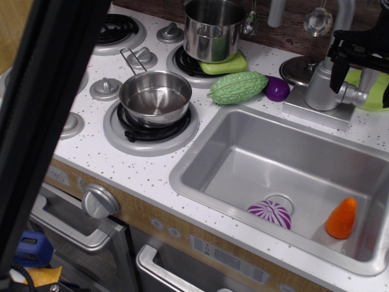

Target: Turn lever vertical to front

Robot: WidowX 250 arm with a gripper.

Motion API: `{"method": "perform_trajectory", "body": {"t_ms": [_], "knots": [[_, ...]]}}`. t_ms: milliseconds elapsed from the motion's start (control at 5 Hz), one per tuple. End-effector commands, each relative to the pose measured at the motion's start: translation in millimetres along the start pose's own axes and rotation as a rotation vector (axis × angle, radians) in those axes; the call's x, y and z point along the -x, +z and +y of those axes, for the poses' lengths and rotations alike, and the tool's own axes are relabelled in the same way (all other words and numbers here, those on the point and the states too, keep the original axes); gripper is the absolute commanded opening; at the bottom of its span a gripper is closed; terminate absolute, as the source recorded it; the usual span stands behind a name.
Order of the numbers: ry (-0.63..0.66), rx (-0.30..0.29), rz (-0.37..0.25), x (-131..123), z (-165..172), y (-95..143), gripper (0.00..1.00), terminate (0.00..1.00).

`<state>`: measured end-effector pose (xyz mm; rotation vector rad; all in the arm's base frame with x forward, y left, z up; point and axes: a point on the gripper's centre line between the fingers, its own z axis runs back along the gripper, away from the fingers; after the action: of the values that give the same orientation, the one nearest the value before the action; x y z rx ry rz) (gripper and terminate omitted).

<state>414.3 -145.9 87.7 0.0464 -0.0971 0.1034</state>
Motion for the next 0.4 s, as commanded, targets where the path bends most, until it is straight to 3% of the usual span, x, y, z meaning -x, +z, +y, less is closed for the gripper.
{"method": "perform_trajectory", "body": {"t_ms": [0,200], "knots": [[0.000,0.000,0.000,0.0,0.0,0.0,1.00,0.00],[-0.004,-0.035,-0.092,-9.6,-2.5,0.4,1.00,0.00]]}}
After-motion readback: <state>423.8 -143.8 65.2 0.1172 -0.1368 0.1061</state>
